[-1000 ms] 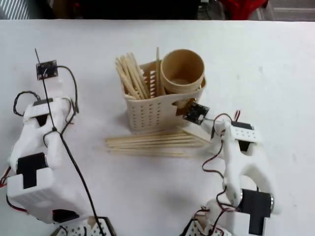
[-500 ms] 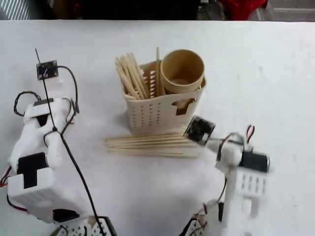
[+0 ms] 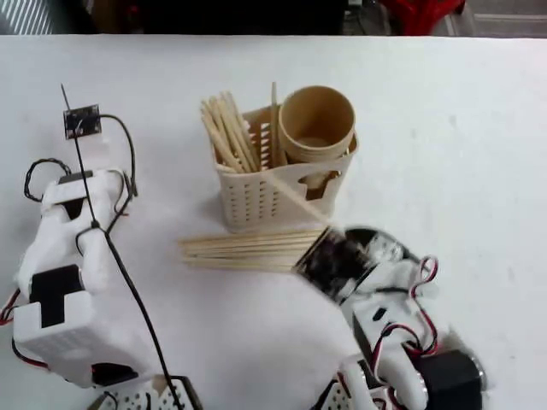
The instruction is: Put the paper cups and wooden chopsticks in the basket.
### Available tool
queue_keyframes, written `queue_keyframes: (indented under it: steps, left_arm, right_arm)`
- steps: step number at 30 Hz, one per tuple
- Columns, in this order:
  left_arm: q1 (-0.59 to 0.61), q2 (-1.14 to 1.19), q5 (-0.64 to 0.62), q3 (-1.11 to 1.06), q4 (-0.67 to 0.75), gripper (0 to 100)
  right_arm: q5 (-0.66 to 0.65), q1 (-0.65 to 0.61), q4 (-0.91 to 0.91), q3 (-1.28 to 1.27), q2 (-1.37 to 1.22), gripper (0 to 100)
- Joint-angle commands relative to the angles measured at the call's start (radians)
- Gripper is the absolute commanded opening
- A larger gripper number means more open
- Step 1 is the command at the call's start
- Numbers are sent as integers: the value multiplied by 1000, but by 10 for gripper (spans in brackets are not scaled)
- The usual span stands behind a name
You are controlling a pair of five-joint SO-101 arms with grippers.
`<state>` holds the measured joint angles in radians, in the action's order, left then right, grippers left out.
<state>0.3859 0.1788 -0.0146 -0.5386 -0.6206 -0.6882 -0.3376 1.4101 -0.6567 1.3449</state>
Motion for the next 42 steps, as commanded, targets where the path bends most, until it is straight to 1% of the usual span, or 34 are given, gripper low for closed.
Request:
queue_keyframes:
  steps: [1, 5, 7, 9, 11, 13, 17, 25, 31, 38, 40, 42]
  left_arm:
    - [-7, -4, 11, 48, -6, 156]
    - [-7, -4, 11, 48, -5, 156]
    - [-7, -4, 11, 48, -5, 156]
    - [-7, -4, 11, 48, -3, 156]
    - [-7, -4, 11, 48, -3, 156]
    - [-7, -4, 11, 48, -3, 156]
    - [-7, -4, 11, 48, -3, 157]
    - [-8, -4, 11, 48, -3, 157]
    - [-8, -4, 11, 48, -3, 157]
    - [-8, -4, 11, 48, -3, 157]
    - [-8, -4, 11, 48, -3, 157]
    - [-8, -4, 11, 48, -3, 157]
  right_arm:
    - [242, -70, -143, 212, -168, 15]
    - [462, -154, -335, 390, -338, 16]
    - [534, -199, -449, 459, -410, 16]
    - [575, -232, -565, 505, -479, 17]
    - [582, -254, -656, 516, -545, 17]
    - [582, -257, -708, 512, -607, 17]
    - [583, -255, -722, 509, -688, 18]
    - [580, -257, -863, 368, -671, 29]
    - [591, -259, -862, 322, -664, 132]
    - [585, -257, -837, 321, -661, 80]
    - [589, -255, -754, 322, -654, 57]
    - [583, -225, -613, 319, -624, 47]
